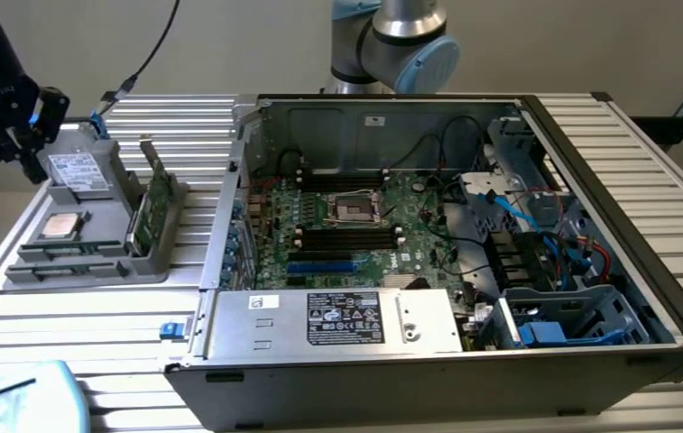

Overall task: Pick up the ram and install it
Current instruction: 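Pick up the ram and move it above insertion slot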

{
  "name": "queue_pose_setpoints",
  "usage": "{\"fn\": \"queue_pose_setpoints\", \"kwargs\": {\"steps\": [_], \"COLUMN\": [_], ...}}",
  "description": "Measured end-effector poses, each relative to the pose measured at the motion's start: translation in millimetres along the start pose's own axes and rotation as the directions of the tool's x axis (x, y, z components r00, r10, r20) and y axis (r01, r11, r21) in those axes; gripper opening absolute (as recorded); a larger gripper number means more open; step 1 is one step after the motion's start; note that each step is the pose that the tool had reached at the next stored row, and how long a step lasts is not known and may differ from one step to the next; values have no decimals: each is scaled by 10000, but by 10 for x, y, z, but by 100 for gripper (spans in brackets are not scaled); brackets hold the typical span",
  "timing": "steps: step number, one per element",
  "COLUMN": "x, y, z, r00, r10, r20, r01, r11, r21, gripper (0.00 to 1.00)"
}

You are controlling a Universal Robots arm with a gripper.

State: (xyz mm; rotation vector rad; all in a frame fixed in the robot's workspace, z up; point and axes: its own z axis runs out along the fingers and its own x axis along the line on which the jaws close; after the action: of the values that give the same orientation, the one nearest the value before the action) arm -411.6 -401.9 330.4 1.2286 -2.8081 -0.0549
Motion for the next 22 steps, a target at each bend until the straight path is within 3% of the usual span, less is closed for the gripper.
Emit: {"fn": "queue_pose_setpoints", "kwargs": {"steps": [5,11,16,22], "x": [-1,-2,-3,-4], "y": [-1,-2,-3,-4], "z": [18,36,53,75], "r00": [9958,9800,9578,9211], "r10": [-910,-1983,-2866,-3882], "r20": [-72,-153,-222,-307], "r01": [910,1984,2869,3887], "r11": [9958,9801,9579,9212], "r21": [33,77,111,144], "gripper": [11,11,11,11]}}
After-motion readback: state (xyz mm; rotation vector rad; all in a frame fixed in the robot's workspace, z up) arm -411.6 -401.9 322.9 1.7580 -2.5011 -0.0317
